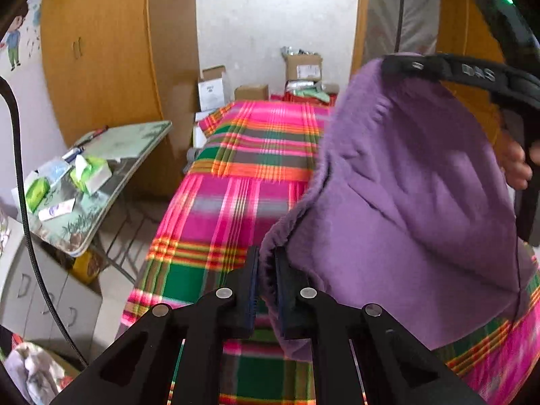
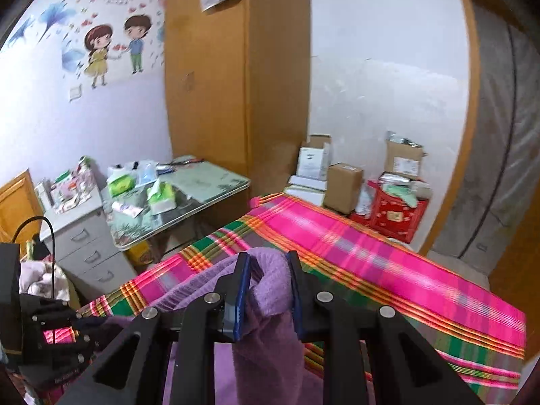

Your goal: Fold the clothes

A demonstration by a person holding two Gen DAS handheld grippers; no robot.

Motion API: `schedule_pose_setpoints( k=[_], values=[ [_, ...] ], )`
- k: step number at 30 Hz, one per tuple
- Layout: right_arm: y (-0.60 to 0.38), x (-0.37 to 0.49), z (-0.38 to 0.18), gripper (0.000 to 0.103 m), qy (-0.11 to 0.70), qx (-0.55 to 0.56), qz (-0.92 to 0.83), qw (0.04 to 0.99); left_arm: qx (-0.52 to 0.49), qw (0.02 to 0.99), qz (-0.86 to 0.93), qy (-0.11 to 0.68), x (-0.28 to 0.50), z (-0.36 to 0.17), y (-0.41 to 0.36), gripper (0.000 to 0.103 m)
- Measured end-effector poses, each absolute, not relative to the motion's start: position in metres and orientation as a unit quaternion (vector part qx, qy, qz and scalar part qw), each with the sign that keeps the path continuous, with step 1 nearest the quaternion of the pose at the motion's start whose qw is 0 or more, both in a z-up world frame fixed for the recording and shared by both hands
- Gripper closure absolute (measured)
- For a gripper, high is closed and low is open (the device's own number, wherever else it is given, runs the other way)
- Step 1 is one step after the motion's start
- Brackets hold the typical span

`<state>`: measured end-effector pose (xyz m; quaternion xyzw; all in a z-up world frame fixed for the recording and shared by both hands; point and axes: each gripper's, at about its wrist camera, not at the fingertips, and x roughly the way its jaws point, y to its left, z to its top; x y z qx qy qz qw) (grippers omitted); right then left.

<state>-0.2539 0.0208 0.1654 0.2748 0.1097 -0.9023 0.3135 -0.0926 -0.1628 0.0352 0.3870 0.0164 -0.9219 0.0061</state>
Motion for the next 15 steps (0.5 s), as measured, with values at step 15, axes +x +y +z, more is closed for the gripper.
schedule_pose_setpoints(
  k=[15],
  values=[
    [-0.007, -0.268, 0.121, 0.082, 0.126, 0.369, -0.856, 0.339, 0.411, -0.013, -0.909, 0.072, -0.080, 0.031, -0.165, 0.075]
  ],
)
